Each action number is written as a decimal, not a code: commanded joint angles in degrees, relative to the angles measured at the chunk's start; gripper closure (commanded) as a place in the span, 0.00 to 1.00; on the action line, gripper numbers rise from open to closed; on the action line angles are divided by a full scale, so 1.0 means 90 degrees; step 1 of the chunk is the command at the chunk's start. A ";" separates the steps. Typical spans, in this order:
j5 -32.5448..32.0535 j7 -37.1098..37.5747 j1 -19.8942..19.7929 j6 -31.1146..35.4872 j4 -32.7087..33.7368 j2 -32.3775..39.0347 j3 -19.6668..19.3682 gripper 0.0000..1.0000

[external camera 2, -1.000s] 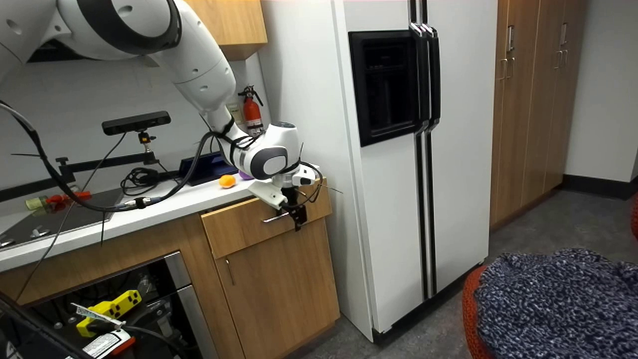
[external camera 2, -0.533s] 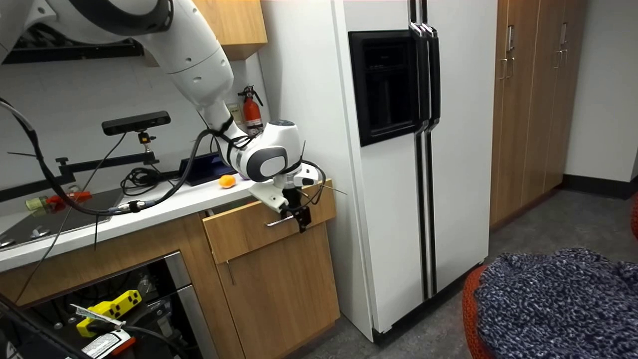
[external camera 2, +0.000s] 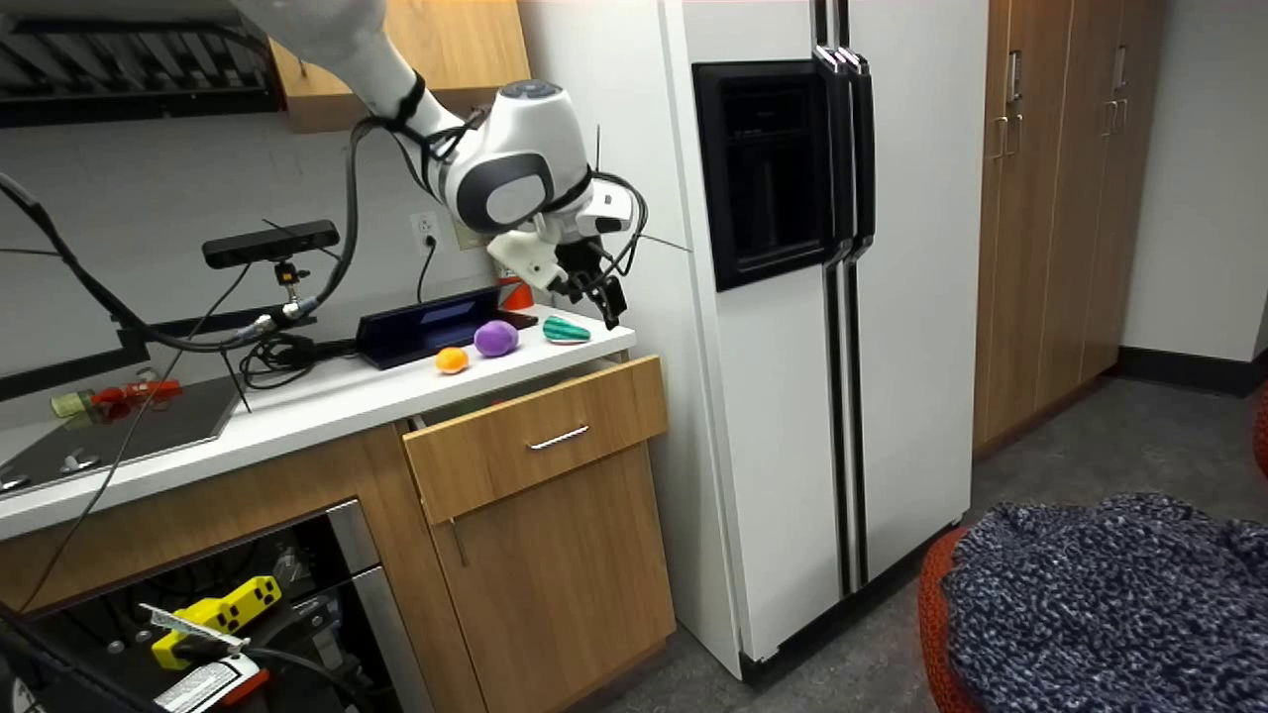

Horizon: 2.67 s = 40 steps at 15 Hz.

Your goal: Open the drawer on the right

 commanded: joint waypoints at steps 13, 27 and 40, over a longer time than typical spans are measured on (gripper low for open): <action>0.0360 -0.0507 0.0948 -0.1193 0.0263 -0.0042 -0.0107 1.00; -0.0943 -0.0208 0.1551 -0.1728 0.0845 0.1141 -0.0613 1.00; -0.3381 0.0632 0.2346 -0.2210 0.0365 0.0845 -0.1919 1.00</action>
